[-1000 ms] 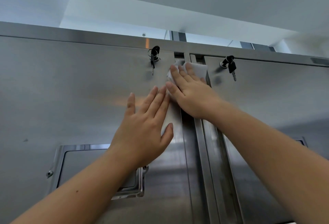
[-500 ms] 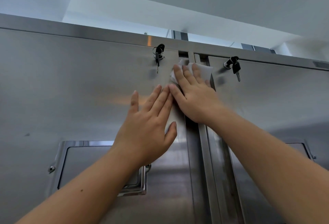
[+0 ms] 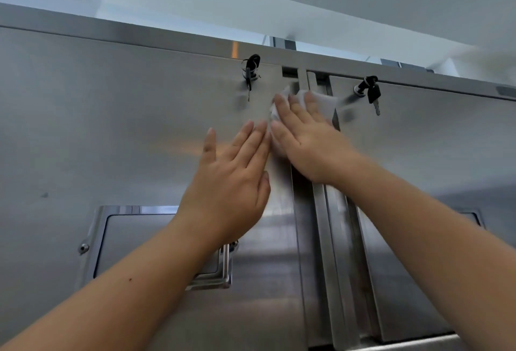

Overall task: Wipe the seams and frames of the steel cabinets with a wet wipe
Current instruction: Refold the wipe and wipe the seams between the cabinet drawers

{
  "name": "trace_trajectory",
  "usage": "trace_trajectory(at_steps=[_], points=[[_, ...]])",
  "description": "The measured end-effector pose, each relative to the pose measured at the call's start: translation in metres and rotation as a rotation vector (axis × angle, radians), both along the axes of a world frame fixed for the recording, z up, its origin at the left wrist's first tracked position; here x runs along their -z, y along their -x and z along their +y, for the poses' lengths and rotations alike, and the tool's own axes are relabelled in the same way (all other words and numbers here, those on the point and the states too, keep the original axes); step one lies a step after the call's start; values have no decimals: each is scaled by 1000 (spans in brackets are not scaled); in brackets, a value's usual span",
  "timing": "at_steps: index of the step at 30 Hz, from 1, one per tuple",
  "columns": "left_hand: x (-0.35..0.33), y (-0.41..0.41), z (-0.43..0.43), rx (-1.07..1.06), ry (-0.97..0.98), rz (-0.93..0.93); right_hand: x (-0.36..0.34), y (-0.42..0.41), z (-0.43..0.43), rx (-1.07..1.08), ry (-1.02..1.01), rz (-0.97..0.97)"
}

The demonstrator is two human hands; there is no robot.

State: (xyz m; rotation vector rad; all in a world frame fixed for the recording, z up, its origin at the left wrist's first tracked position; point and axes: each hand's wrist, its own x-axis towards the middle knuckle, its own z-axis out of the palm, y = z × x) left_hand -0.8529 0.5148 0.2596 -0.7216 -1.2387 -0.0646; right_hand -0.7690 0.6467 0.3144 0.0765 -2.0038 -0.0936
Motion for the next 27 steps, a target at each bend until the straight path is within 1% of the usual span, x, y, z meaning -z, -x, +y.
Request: trace_trajectory(at_steps=[2, 4, 6, 8, 13, 16, 19, 22, 24, 27], points=[[1, 0, 0, 7, -14, 7, 30, -3, 6, 30, -68, -16], [0, 0, 0, -9, -18, 7, 48, -5, 12, 120, -160, -7], [0, -1, 0, -26, -15, 6, 45, -7, 16, 191, -194, -22], [0, -1, 1, -35, -18, 2, 31, -7, 15, 217, -172, -41], [1, -1, 1, -65, -39, 36, -7, 3, 1, 128, -31, -10], [1, -3, 1, -71, -48, 46, -10, 5, 0, 174, -67, 30], [1, -2, 1, -52, -46, 22, 11, 3, 2, 109, -97, -21], [1, -1, 1, -38, -43, 11, 27, -2, 3, 93, -131, -58], [1, -1, 0, -36, -41, 11, 20, -3, 2, 78, -115, -65], [2, -3, -1, -37, -43, 3, -12, 1, -2, 51, -68, -48]])
